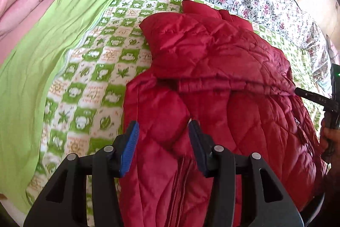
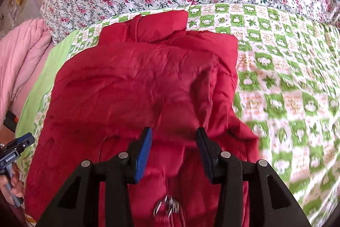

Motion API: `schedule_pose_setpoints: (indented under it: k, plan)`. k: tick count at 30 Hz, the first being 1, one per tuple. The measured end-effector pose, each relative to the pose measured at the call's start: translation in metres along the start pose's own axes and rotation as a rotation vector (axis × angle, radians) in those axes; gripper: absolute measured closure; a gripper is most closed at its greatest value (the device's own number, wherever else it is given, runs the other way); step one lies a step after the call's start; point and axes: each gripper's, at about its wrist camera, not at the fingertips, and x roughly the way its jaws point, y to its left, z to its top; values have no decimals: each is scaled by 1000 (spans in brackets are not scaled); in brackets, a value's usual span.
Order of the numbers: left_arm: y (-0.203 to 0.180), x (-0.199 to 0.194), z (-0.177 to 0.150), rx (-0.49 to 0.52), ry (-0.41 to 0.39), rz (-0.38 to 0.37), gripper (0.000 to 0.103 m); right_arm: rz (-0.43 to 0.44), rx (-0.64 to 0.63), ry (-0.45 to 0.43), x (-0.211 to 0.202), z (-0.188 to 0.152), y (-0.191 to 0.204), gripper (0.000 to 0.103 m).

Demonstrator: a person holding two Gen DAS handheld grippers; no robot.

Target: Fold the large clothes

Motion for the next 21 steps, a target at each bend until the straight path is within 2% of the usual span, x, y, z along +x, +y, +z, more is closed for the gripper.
schedule_pose_setpoints:
  k: [5, 7, 10, 17, 21]
  plan:
    - [4, -11, -16, 2, 13, 4, 56, 40, 10, 16, -20, -23, -2, 56]
    - [7, -17, -22, 2, 18, 2, 56, 63, 12, 20, -31, -34, -1, 49]
    - [15, -26, -32, 2, 24, 2, 56, 71, 0, 24, -50, -53, -1, 44]
    - [28, -31, -51, 46, 79, 22, 55, 21, 17, 44, -94, -92, -26, 37]
    - [27, -31, -65, 79, 123, 8, 53, -23, 42, 68, -105, -108, -41, 36]
